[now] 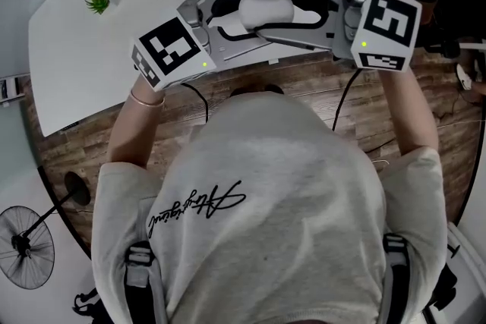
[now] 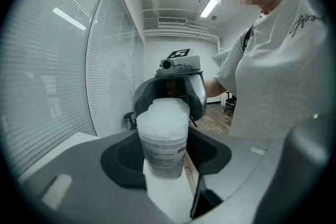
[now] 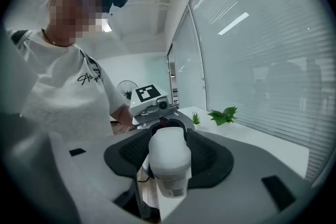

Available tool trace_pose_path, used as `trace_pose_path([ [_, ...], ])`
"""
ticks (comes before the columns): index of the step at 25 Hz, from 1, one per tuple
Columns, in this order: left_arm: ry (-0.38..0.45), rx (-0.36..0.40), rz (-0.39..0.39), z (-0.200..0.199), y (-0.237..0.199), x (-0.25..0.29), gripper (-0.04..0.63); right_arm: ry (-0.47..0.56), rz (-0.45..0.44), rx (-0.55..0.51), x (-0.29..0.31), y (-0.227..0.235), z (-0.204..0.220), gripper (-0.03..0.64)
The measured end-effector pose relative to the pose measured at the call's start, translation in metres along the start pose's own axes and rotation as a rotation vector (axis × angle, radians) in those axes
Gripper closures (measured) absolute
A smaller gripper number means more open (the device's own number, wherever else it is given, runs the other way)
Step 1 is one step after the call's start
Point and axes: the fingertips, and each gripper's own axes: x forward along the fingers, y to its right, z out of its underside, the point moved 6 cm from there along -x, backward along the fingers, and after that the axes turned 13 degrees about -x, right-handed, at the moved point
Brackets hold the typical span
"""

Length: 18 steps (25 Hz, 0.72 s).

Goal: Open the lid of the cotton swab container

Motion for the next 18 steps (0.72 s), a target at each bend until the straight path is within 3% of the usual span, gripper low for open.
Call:
trace_pose_path([
  [4,-0.048,0.107,-0.028,0.0044,0.0024,0.0004,0.385,0.109,-0.051,0.236,-0.0008,0.0083,0.0022,0.402],
  [7,-0.046,0.064,0.0,0.0048,0.0032,0.002,0.383,0.066,-0.051,0.177,-0.0003,0.0044,0.0028,0.4],
  [18,-0.046,0.032,-0.006,0.0063,0.0043,-0.0027,0.383,0.11,-0.05,0.194,0.0028,0.0047,0.0035,0.394],
])
